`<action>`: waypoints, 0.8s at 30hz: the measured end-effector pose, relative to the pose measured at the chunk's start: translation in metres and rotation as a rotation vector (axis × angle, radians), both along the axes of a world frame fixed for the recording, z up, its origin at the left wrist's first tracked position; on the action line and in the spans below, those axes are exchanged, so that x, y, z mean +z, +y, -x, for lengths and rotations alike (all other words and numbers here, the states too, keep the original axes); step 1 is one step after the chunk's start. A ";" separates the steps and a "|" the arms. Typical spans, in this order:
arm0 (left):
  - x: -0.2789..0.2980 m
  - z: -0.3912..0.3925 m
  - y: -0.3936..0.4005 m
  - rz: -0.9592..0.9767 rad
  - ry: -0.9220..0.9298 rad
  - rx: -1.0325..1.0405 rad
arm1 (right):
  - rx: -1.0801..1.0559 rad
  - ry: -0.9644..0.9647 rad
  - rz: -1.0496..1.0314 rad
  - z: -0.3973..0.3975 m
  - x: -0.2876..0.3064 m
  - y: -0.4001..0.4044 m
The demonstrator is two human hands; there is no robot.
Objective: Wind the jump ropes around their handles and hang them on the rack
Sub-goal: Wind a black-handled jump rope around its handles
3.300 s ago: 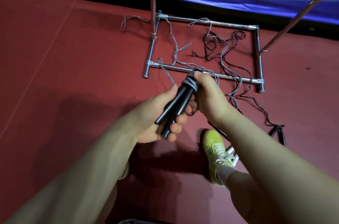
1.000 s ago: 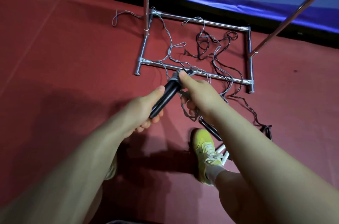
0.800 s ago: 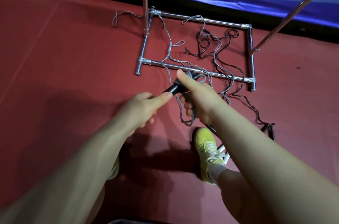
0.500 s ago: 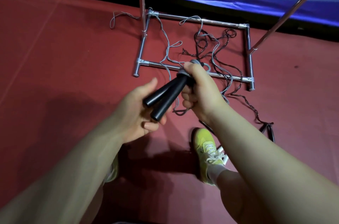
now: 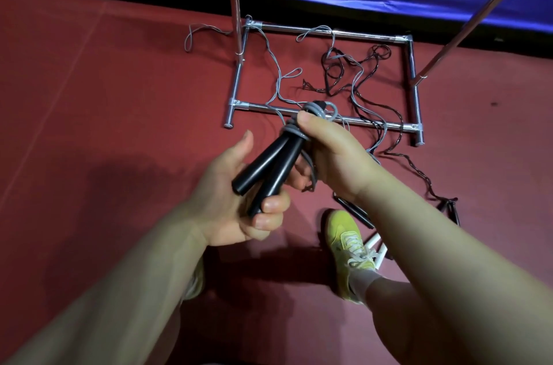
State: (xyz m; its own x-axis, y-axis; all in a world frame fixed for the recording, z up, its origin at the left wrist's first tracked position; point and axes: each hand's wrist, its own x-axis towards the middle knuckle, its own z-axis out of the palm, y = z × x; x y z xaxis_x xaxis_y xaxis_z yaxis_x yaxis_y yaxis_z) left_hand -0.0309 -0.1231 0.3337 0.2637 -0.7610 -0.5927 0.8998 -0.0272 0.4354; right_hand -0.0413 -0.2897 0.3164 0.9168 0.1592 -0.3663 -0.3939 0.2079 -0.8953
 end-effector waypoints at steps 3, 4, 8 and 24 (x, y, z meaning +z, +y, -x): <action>0.001 -0.001 -0.002 -0.062 -0.042 -0.005 | 0.041 0.088 0.061 0.001 -0.001 -0.005; 0.001 -0.002 -0.003 -0.094 -0.047 -0.006 | 0.059 0.128 0.091 0.002 -0.001 -0.007; -0.004 -0.003 -0.002 -0.225 -0.068 -0.023 | 0.093 0.295 0.282 0.007 0.001 -0.009; -0.028 0.003 -0.011 -0.673 -0.439 -0.194 | 0.289 0.413 0.772 0.011 0.002 0.000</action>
